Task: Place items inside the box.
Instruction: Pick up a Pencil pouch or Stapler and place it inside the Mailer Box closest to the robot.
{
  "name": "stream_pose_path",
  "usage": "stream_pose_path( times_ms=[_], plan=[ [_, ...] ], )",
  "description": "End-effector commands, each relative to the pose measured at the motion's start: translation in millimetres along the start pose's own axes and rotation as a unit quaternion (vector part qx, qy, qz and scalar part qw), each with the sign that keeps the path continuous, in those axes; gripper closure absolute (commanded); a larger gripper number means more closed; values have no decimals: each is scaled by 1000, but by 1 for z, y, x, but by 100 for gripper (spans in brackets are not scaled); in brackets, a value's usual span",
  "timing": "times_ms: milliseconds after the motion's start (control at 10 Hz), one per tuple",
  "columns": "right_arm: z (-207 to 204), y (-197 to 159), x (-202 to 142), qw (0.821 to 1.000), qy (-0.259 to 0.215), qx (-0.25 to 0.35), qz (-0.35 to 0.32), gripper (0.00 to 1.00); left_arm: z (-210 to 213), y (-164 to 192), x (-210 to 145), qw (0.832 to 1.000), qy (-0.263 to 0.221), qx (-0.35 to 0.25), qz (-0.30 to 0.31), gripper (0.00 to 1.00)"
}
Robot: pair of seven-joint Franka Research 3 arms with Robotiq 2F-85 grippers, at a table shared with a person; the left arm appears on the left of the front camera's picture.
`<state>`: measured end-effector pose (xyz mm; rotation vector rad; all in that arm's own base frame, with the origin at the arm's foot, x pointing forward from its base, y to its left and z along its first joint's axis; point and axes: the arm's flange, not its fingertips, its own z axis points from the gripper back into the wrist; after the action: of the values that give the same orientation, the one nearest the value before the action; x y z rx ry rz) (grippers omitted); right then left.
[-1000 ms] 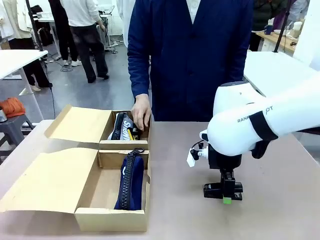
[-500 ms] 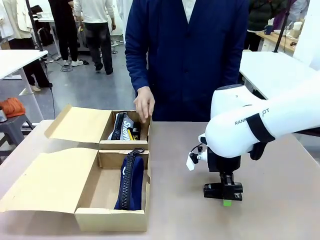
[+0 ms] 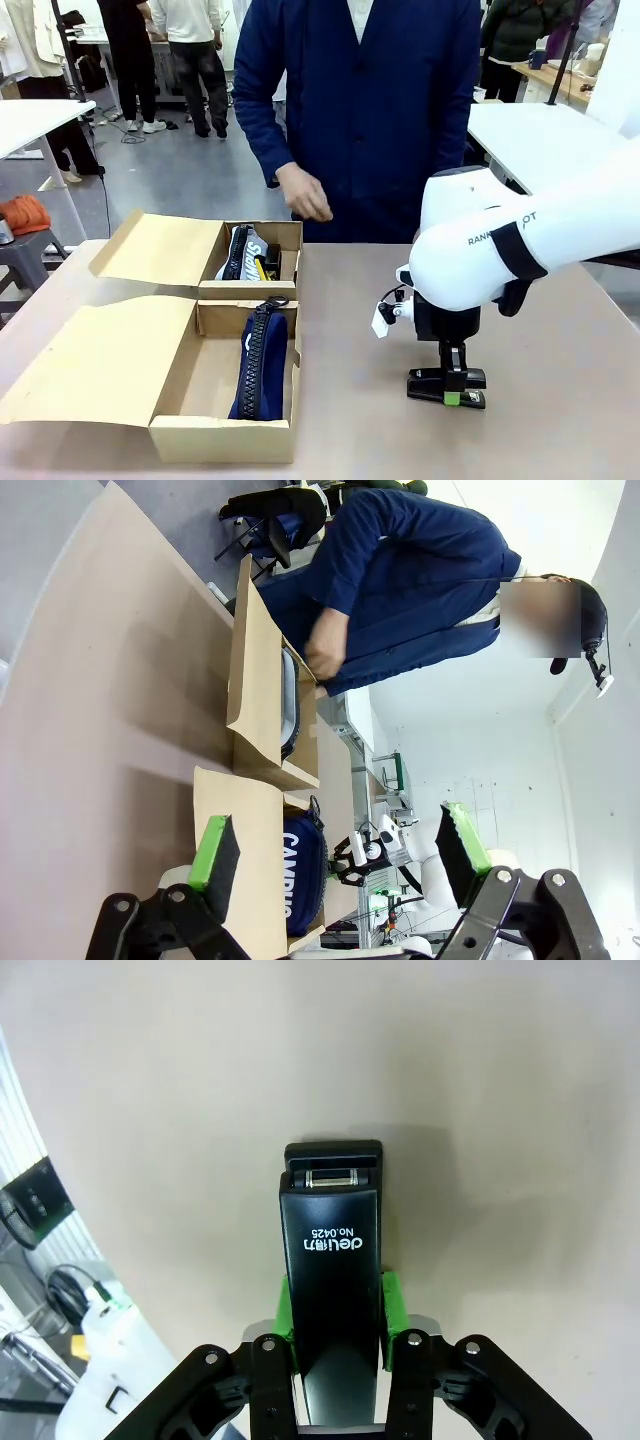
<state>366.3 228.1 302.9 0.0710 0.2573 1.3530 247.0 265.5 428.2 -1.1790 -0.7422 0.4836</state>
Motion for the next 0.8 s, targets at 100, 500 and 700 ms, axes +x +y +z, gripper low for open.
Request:
stream_pose_path(
  times_ms=[100, 500, 700],
  plan=[
    [1, -2, -1, 1000, -5, 6, -12, 100, 0, -1, 0, 1000, -7, -12, -9, 0],
    [77, 46, -35, 970, -125, 106, -181, 100, 0, -1, 0, 1000, -7, -12, -9, 0],
    [107, 109, -43, 950, -123, 84, -275, 100, 0, -1, 0, 1000, -7, -12, -9, 0]
  ],
)
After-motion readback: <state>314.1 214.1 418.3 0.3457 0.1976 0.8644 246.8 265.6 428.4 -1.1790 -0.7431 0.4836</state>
